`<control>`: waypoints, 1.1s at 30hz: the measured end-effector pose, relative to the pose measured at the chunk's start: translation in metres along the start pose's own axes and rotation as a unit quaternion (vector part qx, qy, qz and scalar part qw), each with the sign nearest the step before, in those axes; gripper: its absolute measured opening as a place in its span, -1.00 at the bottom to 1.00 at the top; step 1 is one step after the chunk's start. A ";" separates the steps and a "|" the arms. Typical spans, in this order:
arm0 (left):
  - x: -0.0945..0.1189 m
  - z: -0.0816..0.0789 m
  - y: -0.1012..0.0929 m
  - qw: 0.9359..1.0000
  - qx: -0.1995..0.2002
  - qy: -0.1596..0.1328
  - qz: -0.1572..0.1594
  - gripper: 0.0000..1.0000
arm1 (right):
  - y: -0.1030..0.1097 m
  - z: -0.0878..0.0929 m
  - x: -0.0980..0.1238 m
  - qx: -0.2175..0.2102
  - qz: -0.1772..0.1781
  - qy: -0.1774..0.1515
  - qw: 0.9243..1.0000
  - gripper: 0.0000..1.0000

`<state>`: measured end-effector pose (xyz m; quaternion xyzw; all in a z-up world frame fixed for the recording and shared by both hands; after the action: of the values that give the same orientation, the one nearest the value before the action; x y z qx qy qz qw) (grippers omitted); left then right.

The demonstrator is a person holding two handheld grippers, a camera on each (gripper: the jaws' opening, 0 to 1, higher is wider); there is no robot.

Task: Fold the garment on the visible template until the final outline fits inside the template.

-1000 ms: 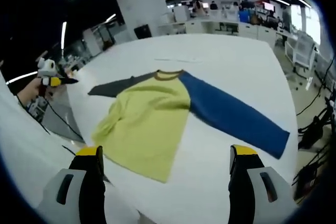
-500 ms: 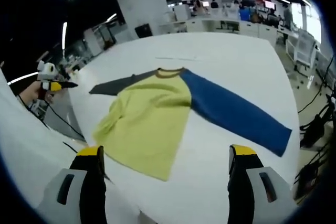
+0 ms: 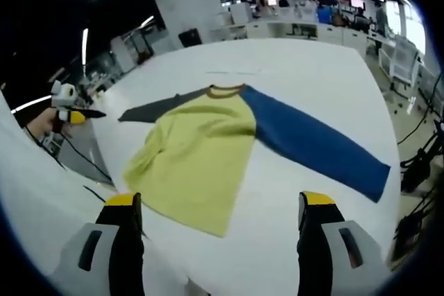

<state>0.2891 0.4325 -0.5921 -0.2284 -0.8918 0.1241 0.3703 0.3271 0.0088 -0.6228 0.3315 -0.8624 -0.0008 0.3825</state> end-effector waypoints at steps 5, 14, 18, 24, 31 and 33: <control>-0.012 0.008 -0.001 1.000 -0.004 0.016 0.008 0.76 | 0.001 0.003 -0.007 -0.005 -0.002 0.003 1.000 0.80; -0.035 0.025 -0.004 0.999 -0.014 0.044 0.019 0.47 | 0.001 0.019 -0.021 -0.020 -0.016 0.018 0.999 0.66; -0.047 0.033 -0.003 0.998 -0.011 0.052 0.025 0.35 | 0.001 0.028 -0.027 -0.024 -0.020 0.030 0.999 0.51; -0.066 0.048 -0.001 0.997 -0.001 0.071 0.036 0.18 | 0.002 0.036 -0.037 -0.024 -0.028 0.047 0.998 0.41; -0.081 0.063 0.000 0.995 0.000 0.093 0.044 0.07 | 0.003 0.036 -0.051 -0.028 -0.047 0.052 0.997 0.18; -0.085 0.067 -0.001 0.994 0.001 0.094 0.051 0.05 | 0.003 0.036 -0.055 -0.029 -0.053 0.050 0.997 0.12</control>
<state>0.2935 0.3856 -0.6894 -0.2840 -0.8402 0.1217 0.4457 0.3287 0.0335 -0.6837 0.3656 -0.8228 -0.0294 0.4341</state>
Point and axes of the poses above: the point that each gripper's makers call its tool centre point, and the gripper's own axes: x roughly backward along the fingers, y roughly to its left, z roughly out of its underside, the point moved 5 cm from there along x, roughly backward along the fingers, and after that the axes turned 1 degree about -x, right-handed, at the moved point
